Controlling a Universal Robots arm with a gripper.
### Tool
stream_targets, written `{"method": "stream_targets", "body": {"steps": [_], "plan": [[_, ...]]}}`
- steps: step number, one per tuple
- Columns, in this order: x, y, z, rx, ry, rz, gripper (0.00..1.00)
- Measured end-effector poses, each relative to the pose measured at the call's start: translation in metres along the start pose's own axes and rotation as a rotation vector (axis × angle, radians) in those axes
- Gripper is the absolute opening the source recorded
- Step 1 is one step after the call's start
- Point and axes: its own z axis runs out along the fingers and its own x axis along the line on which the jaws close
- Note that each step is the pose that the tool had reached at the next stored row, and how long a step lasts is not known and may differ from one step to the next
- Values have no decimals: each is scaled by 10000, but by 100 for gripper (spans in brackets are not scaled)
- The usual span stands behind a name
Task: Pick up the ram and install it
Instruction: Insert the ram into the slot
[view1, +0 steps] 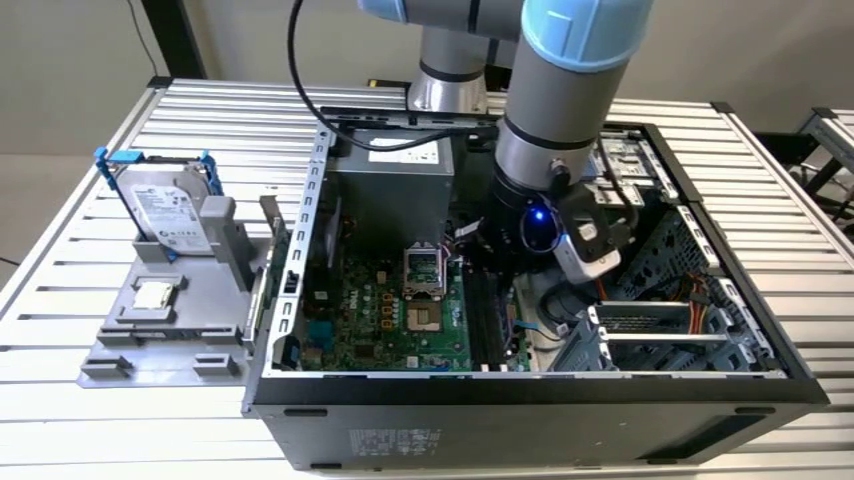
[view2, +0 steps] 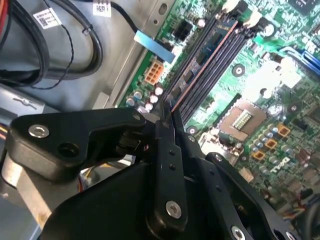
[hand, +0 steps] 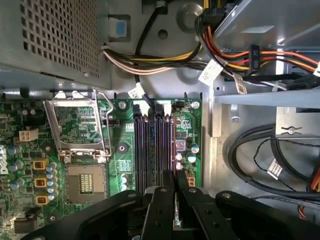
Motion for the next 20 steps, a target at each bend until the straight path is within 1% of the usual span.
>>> {"method": "stream_targets", "body": {"steps": [3,6,9,10,11,12,13,15,18,20], "plan": [[0,-16,12,-7,-1,-154,0],[-1,-52,14,-7,1,-208,0],[-1,-55,14,-7,9,-209,0],[-1,-57,14,-33,10,-211,0],[-1,-57,16,-133,11,-212,0],[2,-57,16,-249,12,-209,0],[4,-57,15,-287,15,-207,0],[4,-62,16,-298,40,-208,0],[4,-71,16,-296,102,-208,0],[4,-93,17,-295,113,-208,0]]}}
